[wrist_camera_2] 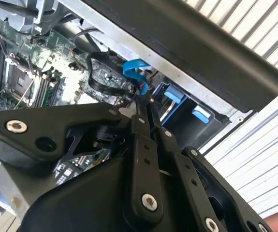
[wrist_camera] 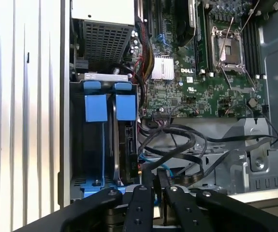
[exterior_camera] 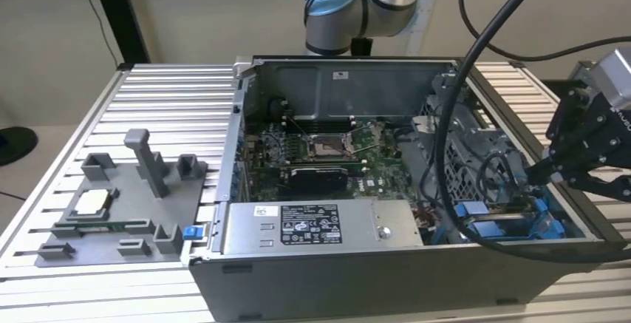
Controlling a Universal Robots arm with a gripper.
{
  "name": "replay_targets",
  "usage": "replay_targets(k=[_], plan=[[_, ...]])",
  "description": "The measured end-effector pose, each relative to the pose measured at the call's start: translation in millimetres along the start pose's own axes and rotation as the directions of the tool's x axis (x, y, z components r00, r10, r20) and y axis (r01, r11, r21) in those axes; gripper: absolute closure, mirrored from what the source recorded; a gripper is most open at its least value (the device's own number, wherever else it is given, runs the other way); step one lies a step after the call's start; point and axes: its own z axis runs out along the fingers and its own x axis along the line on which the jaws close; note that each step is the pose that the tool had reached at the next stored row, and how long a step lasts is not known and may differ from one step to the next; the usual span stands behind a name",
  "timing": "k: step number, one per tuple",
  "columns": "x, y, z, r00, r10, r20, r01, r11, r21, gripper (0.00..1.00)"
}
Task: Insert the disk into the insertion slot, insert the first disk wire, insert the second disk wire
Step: 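Insert the second disk wire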
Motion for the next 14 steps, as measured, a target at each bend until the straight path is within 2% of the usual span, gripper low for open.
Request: replay_targets(k=[3,6,10,14], plan=[[-2.1,4.1,-7.7,1.0,0.002,0.0088,-0.002,1.0,0.0004,1.0],[-3.5,8.4,-13.1,0.9999,0.004,0.0134,-0.004,1.0,0.0009,1.0],[-3.1,18.2,-12.6,0.9999,0.005,0.0143,-0.005,1.0,0.0013,1.0],[-2.2,32.3,-10.3,0.9999,0.006,0.0144,-0.006,1.0,0.0015,1.0]])
